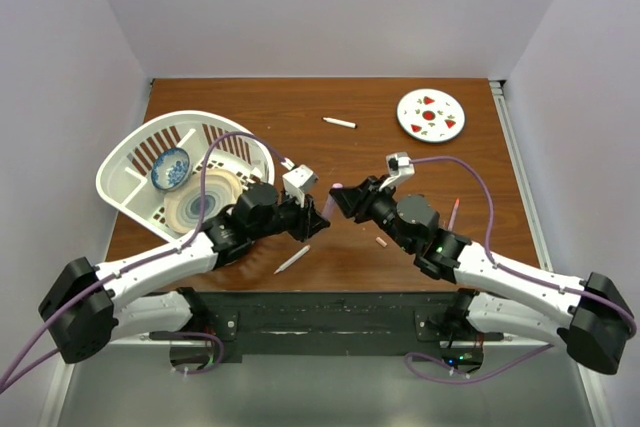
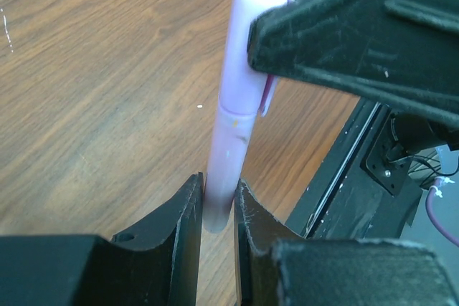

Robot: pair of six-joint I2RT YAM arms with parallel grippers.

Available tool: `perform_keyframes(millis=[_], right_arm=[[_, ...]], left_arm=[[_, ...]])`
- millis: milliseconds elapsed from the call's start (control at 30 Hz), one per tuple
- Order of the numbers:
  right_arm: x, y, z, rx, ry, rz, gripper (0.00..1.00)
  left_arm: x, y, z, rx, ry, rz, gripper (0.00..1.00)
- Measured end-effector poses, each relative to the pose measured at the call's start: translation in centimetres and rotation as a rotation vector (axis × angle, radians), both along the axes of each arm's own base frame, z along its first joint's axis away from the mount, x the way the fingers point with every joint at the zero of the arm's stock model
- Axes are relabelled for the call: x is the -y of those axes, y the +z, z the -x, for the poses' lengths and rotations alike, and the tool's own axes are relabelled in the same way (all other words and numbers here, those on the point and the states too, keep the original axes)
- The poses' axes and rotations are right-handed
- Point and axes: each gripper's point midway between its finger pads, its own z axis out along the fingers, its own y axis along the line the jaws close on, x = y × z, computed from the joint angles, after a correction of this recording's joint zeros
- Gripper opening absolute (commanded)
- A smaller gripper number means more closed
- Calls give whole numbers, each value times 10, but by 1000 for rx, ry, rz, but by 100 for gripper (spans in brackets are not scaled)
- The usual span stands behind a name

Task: Insert the pens into the pen caps

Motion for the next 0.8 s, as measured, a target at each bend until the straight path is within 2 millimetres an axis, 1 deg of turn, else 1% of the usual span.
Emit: perform_keyframes(millis=[133,167,200,233,267,300,333,367,400,467,533,633,667,733,767,800], right_arm=[[-7,-4,5,0,14,-2,0],[-10,-8,8,-12,31,0,0],[-16,-17,19,-40,81,15,0],[-26,-38,42,-86,168,55,0],[-31,-55,57,-123,221,92,0],[-33,-77,73,-176,273,138,0],[-31,-96,85,-217,308,186,0],[-26,-110,91,-249,319,222,0],[-22,-120,94,-274,324,248,0],[-18,-127,97,-295,324,271,0],[-16,-125,97,-293,322,274,0],[-12,-112,94,-279,300,284,1],[-11,-102,91,-262,287,283,10],[-10,-73,82,-216,252,270,24],[-9,-56,78,-185,234,260,39],[-7,-36,73,-147,218,245,46]], left_arm=[[-1,-2,-2,-12,5,-14,0],[-2,0,-5,-10,15,-12,0],[-2,12,-19,24,59,17,0],[-6,36,-40,80,122,68,0],[-9,56,-54,126,162,109,0],[-15,83,-70,185,212,164,0],[-19,102,-78,227,240,202,0],[-25,125,-84,278,266,250,0],[-29,141,-86,314,277,285,0],[-32,160,-85,358,279,330,0],[-31,167,-83,374,269,349,0],[-28,165,-79,371,243,349,0],[-27,162,-78,365,231,346,0],[-24,157,-73,354,201,338,0],[-22,153,-70,346,182,333,0],[-21,150,-66,338,163,329,0]])
